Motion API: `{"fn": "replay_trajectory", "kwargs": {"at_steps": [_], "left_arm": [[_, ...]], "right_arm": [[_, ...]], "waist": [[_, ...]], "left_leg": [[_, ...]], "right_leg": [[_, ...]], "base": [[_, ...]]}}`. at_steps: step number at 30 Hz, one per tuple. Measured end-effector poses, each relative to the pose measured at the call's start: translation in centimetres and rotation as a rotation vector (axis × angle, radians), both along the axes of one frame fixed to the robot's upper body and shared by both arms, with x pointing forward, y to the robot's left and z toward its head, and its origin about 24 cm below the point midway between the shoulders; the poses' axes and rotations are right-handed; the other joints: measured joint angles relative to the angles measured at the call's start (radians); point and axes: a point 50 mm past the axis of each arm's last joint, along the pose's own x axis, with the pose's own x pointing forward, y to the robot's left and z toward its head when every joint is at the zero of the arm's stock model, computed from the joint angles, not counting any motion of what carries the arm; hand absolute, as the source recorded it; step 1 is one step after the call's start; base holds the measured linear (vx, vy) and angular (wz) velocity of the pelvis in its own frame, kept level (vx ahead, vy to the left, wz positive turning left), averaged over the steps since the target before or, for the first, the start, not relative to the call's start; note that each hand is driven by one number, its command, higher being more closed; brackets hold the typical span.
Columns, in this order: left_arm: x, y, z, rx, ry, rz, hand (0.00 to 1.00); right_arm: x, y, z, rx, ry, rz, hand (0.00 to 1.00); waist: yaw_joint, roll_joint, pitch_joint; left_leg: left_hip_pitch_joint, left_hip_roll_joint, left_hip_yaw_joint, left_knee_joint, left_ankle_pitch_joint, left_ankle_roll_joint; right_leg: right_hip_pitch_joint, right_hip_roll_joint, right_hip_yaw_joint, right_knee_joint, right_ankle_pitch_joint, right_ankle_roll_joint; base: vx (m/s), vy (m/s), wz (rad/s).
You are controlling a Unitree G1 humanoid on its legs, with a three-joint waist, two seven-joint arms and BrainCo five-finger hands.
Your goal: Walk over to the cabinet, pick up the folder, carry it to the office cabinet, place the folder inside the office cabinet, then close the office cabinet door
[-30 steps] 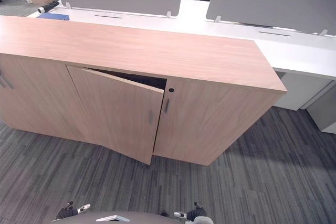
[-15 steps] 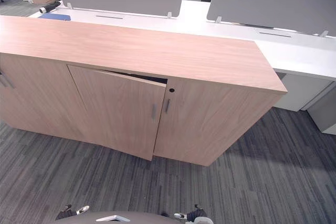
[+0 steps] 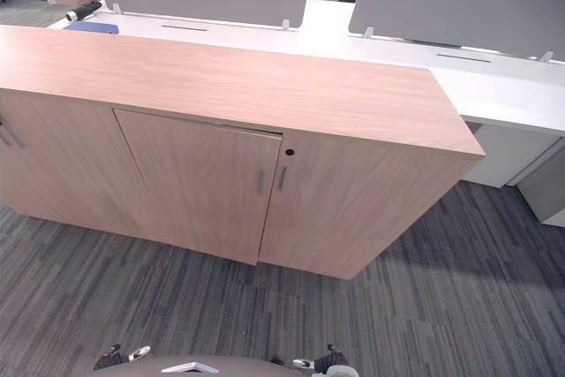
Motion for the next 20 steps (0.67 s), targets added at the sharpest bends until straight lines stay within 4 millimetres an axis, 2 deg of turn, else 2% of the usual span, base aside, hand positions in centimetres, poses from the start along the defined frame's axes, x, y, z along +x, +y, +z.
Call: {"fn": "replay_trajectory", "kwargs": {"at_steps": [20], "left_arm": [[-0.03, -0.2, -0.07, -0.003, 0.01, -0.029, 0.0]], "right_arm": [[-0.09, -0.07, -0.01, 0.006, -0.001, -0.017, 0.0]], "waist": [[0.0, 0.004, 0.002]], "left_leg": [[0.001, 0.0, 0.001, 0.0, 0.0, 0.0]], "right_leg": [[0.0, 0.0, 0.0, 0.0, 0.0, 0.0]], "base": [[0.0, 0.0, 0.0]]}}
